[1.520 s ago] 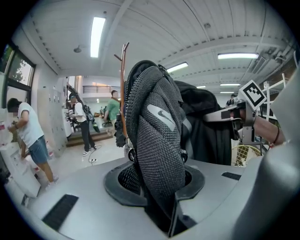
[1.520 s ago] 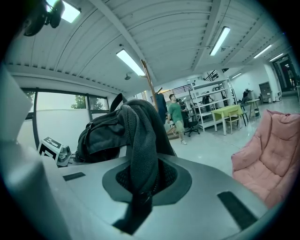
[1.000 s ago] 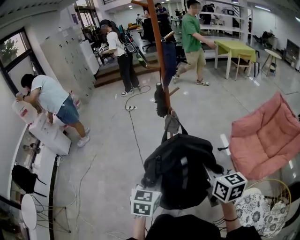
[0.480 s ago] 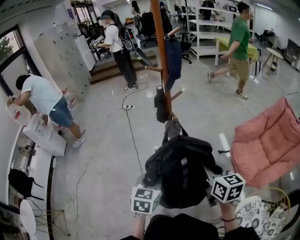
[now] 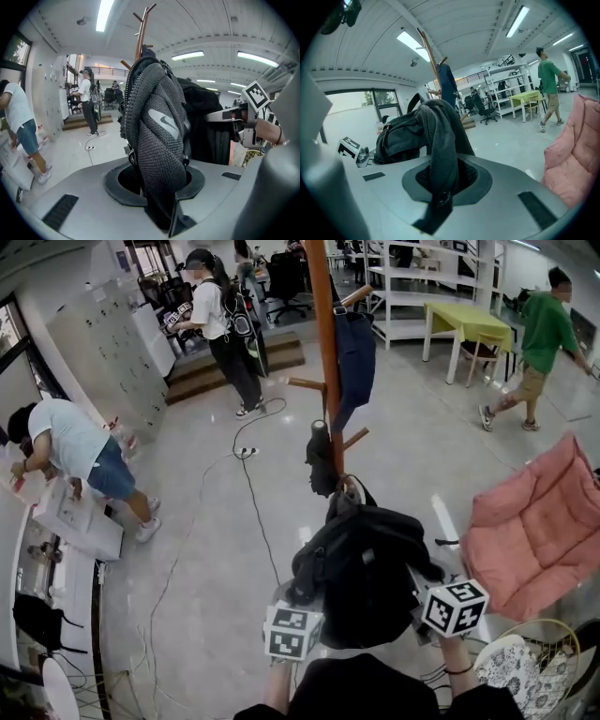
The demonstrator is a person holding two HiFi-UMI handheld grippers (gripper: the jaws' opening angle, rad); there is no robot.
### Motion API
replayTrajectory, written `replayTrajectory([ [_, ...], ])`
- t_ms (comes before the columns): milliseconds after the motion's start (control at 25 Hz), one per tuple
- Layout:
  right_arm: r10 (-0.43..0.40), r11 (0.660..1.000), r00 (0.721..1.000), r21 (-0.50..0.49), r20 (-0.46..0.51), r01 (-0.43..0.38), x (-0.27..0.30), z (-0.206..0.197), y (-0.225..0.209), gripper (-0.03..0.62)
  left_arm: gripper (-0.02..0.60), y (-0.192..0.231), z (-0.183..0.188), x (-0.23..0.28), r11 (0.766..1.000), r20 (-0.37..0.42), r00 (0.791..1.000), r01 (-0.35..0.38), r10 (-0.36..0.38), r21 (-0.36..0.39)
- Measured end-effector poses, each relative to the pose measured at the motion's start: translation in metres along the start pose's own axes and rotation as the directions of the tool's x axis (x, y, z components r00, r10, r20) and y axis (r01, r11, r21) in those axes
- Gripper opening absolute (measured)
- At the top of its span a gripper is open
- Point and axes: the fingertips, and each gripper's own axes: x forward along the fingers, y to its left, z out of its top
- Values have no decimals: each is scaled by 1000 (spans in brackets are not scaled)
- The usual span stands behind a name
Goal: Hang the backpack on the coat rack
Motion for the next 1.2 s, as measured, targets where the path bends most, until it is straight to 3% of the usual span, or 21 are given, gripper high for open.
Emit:
replayTrajectory([
  [520, -37, 999, 999, 23, -36, 38, 70, -14, -41, 32, 114, 38, -8, 78, 999, -75, 996, 50, -49, 2],
  [840, -33, 999, 995, 34, -91, 36, 107, -34, -70, 32, 114, 44, -26, 122, 998, -138, 989, 51, -56, -44],
  [1200, -14, 998, 990, 57, -140, 22, 149, -60, -103, 32, 114, 54, -48, 169, 999, -214, 976, 21, -28, -32],
])
